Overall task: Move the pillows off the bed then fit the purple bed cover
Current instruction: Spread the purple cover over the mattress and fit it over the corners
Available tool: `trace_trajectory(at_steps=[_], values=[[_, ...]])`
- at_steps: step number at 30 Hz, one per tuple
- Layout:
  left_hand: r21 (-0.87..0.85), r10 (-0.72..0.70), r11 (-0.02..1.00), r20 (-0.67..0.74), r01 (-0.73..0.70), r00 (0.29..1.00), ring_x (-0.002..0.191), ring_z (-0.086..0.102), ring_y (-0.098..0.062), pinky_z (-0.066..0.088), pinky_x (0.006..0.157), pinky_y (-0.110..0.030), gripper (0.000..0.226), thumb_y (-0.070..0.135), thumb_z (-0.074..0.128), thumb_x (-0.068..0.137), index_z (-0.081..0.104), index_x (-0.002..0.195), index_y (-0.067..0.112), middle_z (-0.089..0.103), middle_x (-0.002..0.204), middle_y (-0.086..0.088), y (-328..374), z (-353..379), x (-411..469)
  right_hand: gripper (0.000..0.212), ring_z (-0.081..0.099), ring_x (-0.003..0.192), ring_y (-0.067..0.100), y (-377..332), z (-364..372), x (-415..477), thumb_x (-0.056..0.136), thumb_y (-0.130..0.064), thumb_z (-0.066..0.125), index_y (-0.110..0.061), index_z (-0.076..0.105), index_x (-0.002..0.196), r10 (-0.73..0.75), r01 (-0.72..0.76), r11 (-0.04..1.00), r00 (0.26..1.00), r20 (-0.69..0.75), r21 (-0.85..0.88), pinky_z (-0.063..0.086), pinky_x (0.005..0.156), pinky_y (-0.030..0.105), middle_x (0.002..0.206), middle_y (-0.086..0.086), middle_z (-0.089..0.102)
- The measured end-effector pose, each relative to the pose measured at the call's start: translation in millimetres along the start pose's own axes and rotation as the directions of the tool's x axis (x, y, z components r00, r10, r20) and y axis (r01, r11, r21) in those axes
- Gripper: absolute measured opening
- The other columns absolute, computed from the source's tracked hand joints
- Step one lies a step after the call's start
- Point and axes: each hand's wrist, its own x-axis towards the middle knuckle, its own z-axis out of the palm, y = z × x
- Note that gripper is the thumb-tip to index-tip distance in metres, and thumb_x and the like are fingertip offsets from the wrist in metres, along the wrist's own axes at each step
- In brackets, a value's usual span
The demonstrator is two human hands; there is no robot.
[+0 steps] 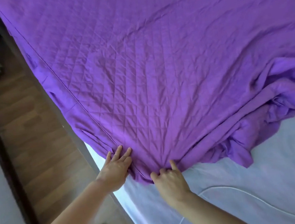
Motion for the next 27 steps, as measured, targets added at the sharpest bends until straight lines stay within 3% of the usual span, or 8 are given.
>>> trace_trajectory(at_steps=[4, 8, 11, 18, 20, 23, 25, 27], values=[[-0.033, -0.014, 0.999, 0.102, 0.018, 0.995, 0.146, -0.010, -0.027, 0.000, 0.116, -0.050, 0.027, 0.015, 0.032, 0.098, 0.039, 0.124, 0.015, -0.005, 0.159, 0.005, 4.0, -1.7, 6.3, 0.028, 0.056, 0.044, 0.015, 16.1, 10.4, 4.8, 0.039, -0.023, 0.080, -0.025, 0.065, 0.062, -0.042, 0.042, 0.999, 0.998, -0.056, 0.010, 0.055, 0.084, 0.048, 0.056, 0.001, 0.057], [-0.070, -0.009, 0.997, 0.092, 0.015, 0.996, 0.146, -0.010, -0.027, 0.000, 0.116, -0.049, 0.027, 0.019, 0.034, 0.098, 0.040, 0.124, 0.015, -0.003, 0.159, 0.005, -1.1, 0.6, 8.4, 0.024, 0.061, 0.069, 0.018, 41.7, 18.2, 8.3, 0.061, -0.015, 0.049, -0.024, 0.063, 0.079, -0.013, 0.014, 1.000, 0.974, -0.225, 0.001, 0.041, 0.099, 0.052, 0.075, -0.003, 0.057], [-0.054, -0.016, 0.998, 0.089, 0.020, 0.996, 0.146, -0.008, -0.027, 0.003, 0.117, -0.049, 0.035, 0.028, 0.038, 0.098, 0.039, 0.130, 0.015, 0.000, 0.159, 0.005, 1.6, 1.3, 8.4, 0.034, 0.060, 0.078, 0.022, 56.5, 22.8, 6.2, 0.072, -0.012, 0.035, -0.020, 0.061, 0.093, 0.045, -0.048, 0.999, 0.938, -0.345, -0.001, 0.031, 0.099, 0.051, 0.085, 0.000, 0.058], [-0.130, -0.021, 0.991, 0.152, 0.041, 0.988, 0.147, -0.002, -0.023, 0.012, 0.116, -0.051, 0.034, 0.031, 0.039, 0.098, 0.042, 0.128, 0.015, 0.007, 0.158, 0.007, 0.2, -10.6, 10.5, 0.041, 0.060, 0.080, 0.024, 44.3, 10.9, -4.3, 0.068, -0.009, 0.034, -0.018, 0.062, 0.096, 0.102, -0.080, 0.994, 0.914, -0.394, 0.073, 0.029, 0.100, 0.050, 0.094, 0.004, 0.061], [-0.198, -0.035, 0.978, 0.166, 0.068, 0.985, 0.147, 0.002, -0.021, 0.016, 0.115, -0.052, 0.025, 0.028, 0.044, 0.096, 0.048, 0.118, 0.016, 0.013, 0.158, 0.008, 0.9, -19.2, 10.4, 0.041, 0.059, 0.088, 0.023, 34.4, 4.5, -9.7, 0.064, -0.009, 0.050, -0.018, 0.061, 0.102, 0.125, -0.083, 0.989, 0.912, -0.392, 0.123, 0.028, 0.100, 0.050, 0.102, 0.004, 0.061], [-0.328, -0.090, 0.935, 0.147, 0.134, 0.985, 0.142, 0.023, -0.018, 0.025, 0.111, -0.046, 0.014, 0.017, 0.050, 0.089, 0.050, 0.101, 0.023, 0.042, 0.138, 0.007, 7.0, -38.6, 2.9, 0.066, 0.056, 0.096, 0.023, 22.4, -15.0, -19.0, 0.047, -0.006, 0.071, -0.020, 0.055, 0.109, 0.185, -0.109, 0.968, 0.919, -0.349, 0.225, 0.027, 0.099, 0.048, 0.109, 0.004, 0.059], [-0.349, -0.119, 0.926, 0.089, 0.143, 0.989, 0.132, 0.035, -0.016, 0.030, 0.108, -0.043, 0.025, 0.008, 0.049, 0.083, 0.048, 0.100, 0.026, 0.047, 0.118, 0.008, 16.9, -58.5, -10.1, 0.069, 0.058, 0.097, 0.023, 16.1, -40.9, -29.4, 0.045, -0.006, 0.073, -0.021, 0.054, 0.110, 0.248, -0.146, 0.944, 0.905, -0.345, 0.295, 0.027, 0.099, 0.046, 0.110, 0.003, 0.060], [-0.359, -0.161, 0.919, 0.037, 0.164, 0.986, 0.134, 0.032, -0.014, 0.028, 0.110, -0.044, 0.040, 0.002, 0.045, 0.080, 0.049, 0.114, 0.024, 0.046, 0.131, 0.007, 26.6, -73.9, -21.8, 0.070, 0.059, 0.099, 0.022, 6.5, -64.9, -39.0, 0.045, -0.007, 0.073, -0.022, 0.053, 0.111, 0.324, -0.183, 0.902, 0.886, -0.332, 0.392, 0.028, 0.097, 0.043, 0.109, 0.001, 0.059]])
